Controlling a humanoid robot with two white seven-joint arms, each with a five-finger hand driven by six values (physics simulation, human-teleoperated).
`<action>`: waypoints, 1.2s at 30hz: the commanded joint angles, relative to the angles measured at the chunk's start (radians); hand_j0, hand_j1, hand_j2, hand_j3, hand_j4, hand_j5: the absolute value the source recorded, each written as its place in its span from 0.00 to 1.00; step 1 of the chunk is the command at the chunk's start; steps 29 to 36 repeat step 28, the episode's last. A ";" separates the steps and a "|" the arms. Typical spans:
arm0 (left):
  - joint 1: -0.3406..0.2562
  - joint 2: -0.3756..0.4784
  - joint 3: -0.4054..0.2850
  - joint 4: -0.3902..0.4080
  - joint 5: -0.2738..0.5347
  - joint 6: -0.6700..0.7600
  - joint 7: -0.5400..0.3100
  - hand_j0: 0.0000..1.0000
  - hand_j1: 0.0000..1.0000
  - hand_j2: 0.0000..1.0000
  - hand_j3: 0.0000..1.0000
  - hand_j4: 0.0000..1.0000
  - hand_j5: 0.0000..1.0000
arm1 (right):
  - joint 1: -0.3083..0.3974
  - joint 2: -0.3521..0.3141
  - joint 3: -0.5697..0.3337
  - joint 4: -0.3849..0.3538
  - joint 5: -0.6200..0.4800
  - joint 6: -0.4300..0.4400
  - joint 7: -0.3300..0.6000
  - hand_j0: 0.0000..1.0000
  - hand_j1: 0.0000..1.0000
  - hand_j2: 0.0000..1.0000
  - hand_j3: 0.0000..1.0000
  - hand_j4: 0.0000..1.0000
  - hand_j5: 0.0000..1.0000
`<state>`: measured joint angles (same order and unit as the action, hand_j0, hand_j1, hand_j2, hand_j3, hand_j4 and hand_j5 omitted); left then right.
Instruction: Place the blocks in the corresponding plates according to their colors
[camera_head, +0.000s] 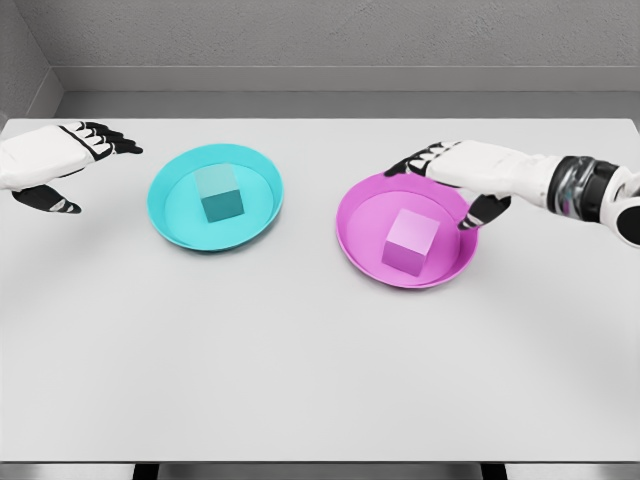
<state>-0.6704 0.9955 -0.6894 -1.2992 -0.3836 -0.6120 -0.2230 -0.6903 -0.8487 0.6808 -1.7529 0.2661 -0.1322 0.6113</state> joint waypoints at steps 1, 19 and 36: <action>0.000 0.000 0.001 0.000 0.006 0.001 0.001 1.00 1.00 1.00 1.00 1.00 1.00 | 0.005 -0.049 -0.069 0.000 -0.008 -0.102 0.000 1.00 1.00 1.00 1.00 1.00 1.00; 0.003 0.002 0.001 -0.014 0.006 0.001 0.001 1.00 1.00 1.00 1.00 1.00 1.00 | 0.336 -0.162 -0.345 0.052 -0.022 -0.442 0.000 1.00 1.00 1.00 1.00 1.00 1.00; 0.003 0.002 0.002 -0.014 0.005 0.001 0.001 1.00 1.00 1.00 1.00 1.00 1.00 | 0.336 -0.159 -0.343 0.052 -0.024 -0.442 0.000 1.00 1.00 1.00 1.00 1.00 1.00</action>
